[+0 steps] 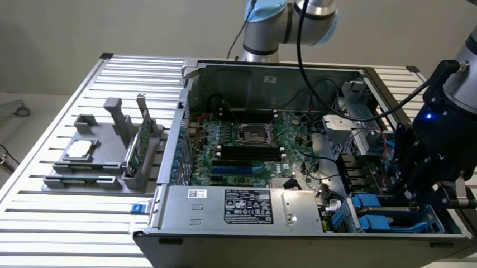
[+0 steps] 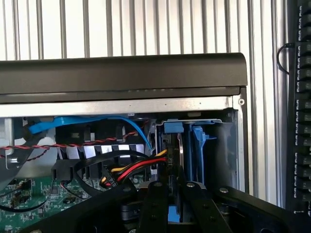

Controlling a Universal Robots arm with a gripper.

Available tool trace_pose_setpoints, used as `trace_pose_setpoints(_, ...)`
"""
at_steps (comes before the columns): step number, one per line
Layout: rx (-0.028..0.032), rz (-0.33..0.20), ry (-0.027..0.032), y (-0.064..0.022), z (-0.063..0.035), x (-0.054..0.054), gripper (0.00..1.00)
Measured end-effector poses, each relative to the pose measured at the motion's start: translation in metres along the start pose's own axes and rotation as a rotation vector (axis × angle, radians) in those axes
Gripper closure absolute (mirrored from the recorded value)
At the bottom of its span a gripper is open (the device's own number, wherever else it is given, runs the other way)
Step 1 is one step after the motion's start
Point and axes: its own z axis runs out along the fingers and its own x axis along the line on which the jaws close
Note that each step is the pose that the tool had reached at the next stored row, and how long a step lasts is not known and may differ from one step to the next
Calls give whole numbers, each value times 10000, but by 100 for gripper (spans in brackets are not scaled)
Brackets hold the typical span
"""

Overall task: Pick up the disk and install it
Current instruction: 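Insert the disk into the insertion slot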

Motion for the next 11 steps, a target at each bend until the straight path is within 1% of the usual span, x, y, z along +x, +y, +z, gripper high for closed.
trace_pose_setpoints(5, -2, -4, -38, -4, 1, 24, 84)
trace_pose_setpoints(11, -5, -7, -107, -5, 3, 33, 84)
